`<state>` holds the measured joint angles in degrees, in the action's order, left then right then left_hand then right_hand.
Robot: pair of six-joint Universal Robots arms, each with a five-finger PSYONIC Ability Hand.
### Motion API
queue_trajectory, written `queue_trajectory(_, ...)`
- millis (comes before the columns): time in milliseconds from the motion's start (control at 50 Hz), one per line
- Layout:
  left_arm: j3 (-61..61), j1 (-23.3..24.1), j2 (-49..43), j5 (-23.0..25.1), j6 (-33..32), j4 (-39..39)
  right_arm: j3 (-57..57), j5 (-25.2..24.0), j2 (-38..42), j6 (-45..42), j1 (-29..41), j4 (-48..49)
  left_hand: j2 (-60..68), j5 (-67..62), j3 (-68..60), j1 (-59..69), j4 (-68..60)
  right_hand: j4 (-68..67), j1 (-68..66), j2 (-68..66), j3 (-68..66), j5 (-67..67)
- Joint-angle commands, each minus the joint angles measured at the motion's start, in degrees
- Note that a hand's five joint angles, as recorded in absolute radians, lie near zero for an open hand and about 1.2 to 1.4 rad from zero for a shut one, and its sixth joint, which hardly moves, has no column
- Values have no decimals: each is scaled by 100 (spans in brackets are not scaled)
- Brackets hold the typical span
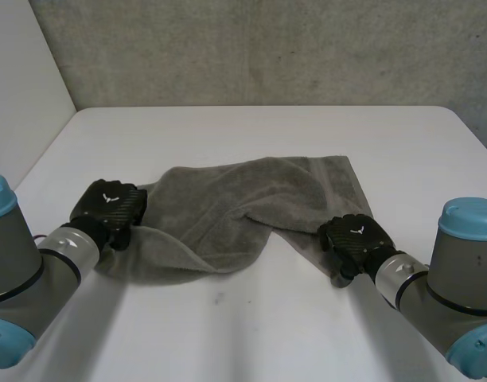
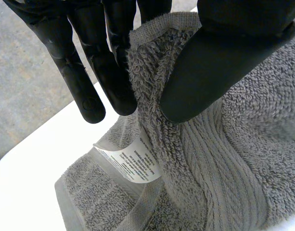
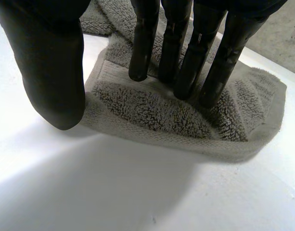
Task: Fold the towel.
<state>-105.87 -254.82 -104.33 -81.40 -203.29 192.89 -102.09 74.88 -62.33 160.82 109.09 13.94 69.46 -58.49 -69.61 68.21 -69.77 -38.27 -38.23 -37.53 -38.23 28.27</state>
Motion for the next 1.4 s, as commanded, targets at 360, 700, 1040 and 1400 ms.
queue_trajectory(360, -83, -164, 18, 27, 35, 29, 207, 413, 159, -234, -10, 258, 1054, -1151, -1039, 1179, -1023, -930, -933, -1003, -933, 929)
queue_trajectory(700, -92, -199, 18, 27, 35, 29, 75, 537, -78, -508, -19, 56, 1054, -1151, -1039, 1179, -1023, 615, 611, 541, 611, -615)
queue_trajectory(1040, -144, -208, 18, 27, 35, 56, 93, 405, 36, -534, -81, 30, 1054, -1151, -1039, 1179, -1023, 195, 191, 121, 191, -195)
queue_trajectory(1400, -171, -208, 1, 36, 35, 65, 251, 563, 10, -622, -90, 320, 1054, -1151, -1039, 1179, -1023, -2849, -2853, -2923, -2853, 2849)
